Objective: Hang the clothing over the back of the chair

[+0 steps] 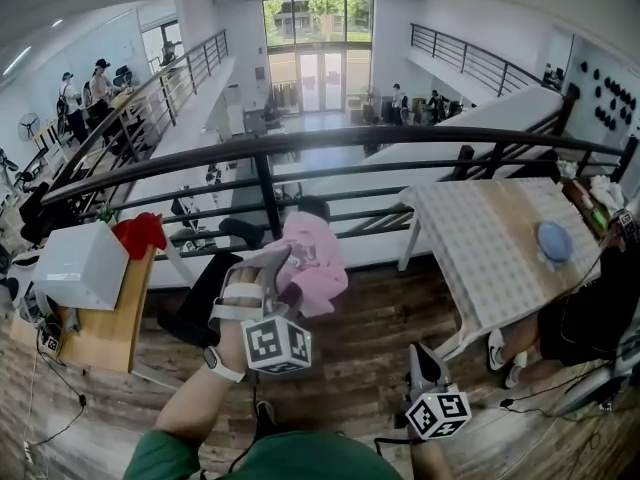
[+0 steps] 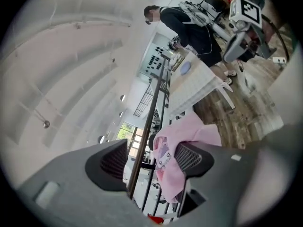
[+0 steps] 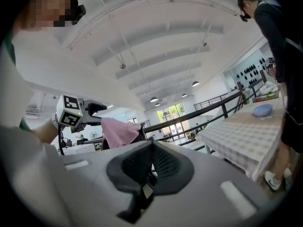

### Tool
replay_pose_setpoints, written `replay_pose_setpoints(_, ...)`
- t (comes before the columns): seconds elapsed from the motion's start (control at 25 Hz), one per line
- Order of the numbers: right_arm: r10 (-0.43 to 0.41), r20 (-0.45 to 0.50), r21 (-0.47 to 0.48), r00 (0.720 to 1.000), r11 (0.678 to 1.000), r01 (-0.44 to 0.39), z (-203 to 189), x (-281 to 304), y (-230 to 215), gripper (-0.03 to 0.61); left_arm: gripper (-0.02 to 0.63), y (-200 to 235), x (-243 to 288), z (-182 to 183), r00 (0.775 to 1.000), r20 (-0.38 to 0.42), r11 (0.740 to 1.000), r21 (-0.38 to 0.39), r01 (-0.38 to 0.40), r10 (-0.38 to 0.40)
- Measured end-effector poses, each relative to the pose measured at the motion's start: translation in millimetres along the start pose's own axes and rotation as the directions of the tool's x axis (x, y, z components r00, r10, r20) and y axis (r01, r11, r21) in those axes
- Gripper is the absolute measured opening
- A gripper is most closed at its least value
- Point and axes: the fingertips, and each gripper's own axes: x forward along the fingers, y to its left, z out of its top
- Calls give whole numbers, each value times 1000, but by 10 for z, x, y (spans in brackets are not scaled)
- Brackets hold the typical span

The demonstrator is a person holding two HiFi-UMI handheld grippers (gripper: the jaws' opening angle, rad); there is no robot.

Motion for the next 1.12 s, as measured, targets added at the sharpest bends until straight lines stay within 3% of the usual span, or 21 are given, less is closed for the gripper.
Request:
replay_pose_setpoints(0.12,-4,2,-1,1000,1000,4,1,-30,-8,-9,316,-29,-110,337,992,128,998,63,16,-24)
replay_pose_setpoints(0.2,-1,1,-3,1000,1000,1,-10,-33,-6,-9,316,-206,-97,597,973,212,986,153,63,-95)
replay_pose_setpoints(0.28,0,3,-3,1000,1000,0,-9,-42,-10,-9,318,-476,15,810,951,241,965,220,142,-194)
replay_pose_setpoints(0.4,-6,10,-1,1000,1000,6,-14,-104,-23,-9,318,-854,201,1048,921,237,935,252,249,-309)
replay_pose_setpoints(0.48,-26,16,3,1000,1000,26,-15,-186,-93,-9,318,-1120,376,1119,905,183,899,297,321,-384)
replay_pose_setpoints(0.6,-91,28,20,995,996,90,-27,-392,-291,-9,319,-1573,713,1118,859,49,797,403,450,-510)
replay_pose_setpoints(0.64,-114,32,28,993,993,113,-36,-468,-357,-9,319,-1732,808,1084,825,-3,745,429,511,-564)
replay_pose_setpoints(0.68,-134,36,36,990,990,133,-46,-542,-418,-9,319,-1895,868,1028,775,-63,677,446,585,-629)
replay_pose_setpoints(0.76,-173,44,51,984,984,170,-63,-694,-531,-9,321,-2189,878,883,631,-196,502,453,737,-751)
replay_pose_setpoints(0.84,-210,51,66,976,976,207,-82,-852,-631,-9,332,-2377,795,779,486,-306,336,432,837,-818)
replay_pose_setpoints(0.96,-254,60,86,965,965,249,-115,-1046,-716,-9,344,-2439,555,678,312,-424,156,363,919,-850)
replay_pose_setpoints(1.0,-264,63,89,963,962,258,-121,-1095,-730,-9,344,-2413,462,687,268,-440,115,342,933,-857)
replay_pose_setpoints(1.04,-272,65,92,960,960,265,-122,-1140,-740,-9,344,-2375,387,755,239,-427,94,334,938,-872)
replay_pose_setpoints(1.08,-278,67,93,958,958,271,-120,-1182,-747,-9,344,-2318,344,877,230,-383,98,334,938,-895)
replay_pose_setpoints(1.12,-283,68,93,957,957,276,-117,-1220,-752,-9,344,-2228,343,1020,244,-325,128,339,932,-914)
